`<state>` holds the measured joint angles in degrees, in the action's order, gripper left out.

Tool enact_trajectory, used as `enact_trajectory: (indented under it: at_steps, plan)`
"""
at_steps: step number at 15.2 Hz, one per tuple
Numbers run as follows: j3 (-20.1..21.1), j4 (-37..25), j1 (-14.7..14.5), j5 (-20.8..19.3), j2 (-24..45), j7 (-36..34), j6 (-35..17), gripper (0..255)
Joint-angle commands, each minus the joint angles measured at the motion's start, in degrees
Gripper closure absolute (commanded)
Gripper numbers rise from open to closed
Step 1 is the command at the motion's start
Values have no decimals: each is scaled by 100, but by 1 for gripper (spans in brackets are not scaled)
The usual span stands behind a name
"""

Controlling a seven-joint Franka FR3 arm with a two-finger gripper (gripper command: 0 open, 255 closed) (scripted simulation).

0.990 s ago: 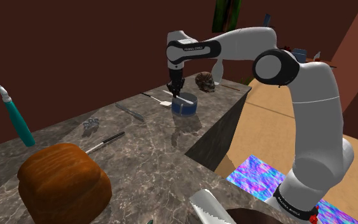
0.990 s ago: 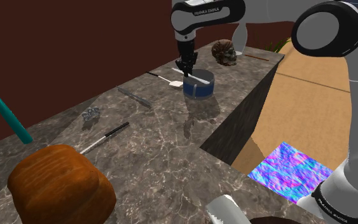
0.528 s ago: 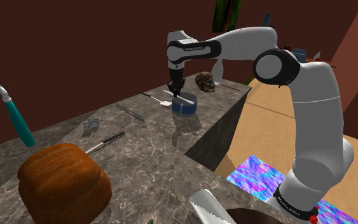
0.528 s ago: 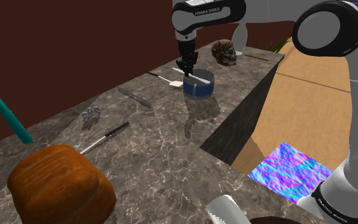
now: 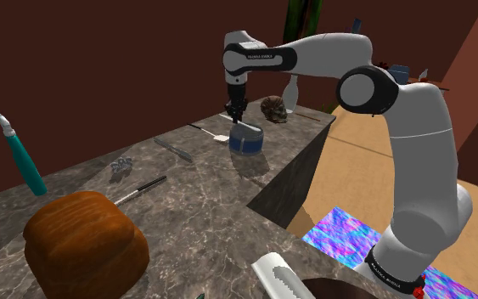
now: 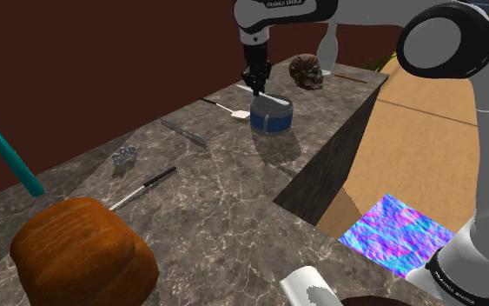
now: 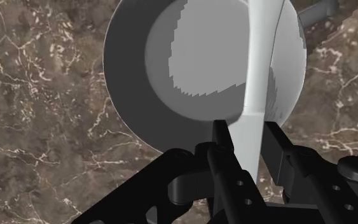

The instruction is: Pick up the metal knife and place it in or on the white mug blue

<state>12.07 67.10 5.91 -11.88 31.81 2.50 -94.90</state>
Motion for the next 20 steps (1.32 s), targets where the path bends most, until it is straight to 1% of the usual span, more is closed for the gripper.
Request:
enact_trajectory:
  at_steps: [1, 7, 10, 11, 20]
  plan:
    - [-1, -207, -21, -2, 37, 18, 172, 255]
    - [-8, -873, -91, -17, 165, 80, 704, 255]
    - [2, 237, 225, 116, -659, 251, 391, 255]
    - [-3, 370, 264, 136, -765, 282, 359, 255]
    - [-12, 1175, 320, 139, -838, 207, -369, 255]
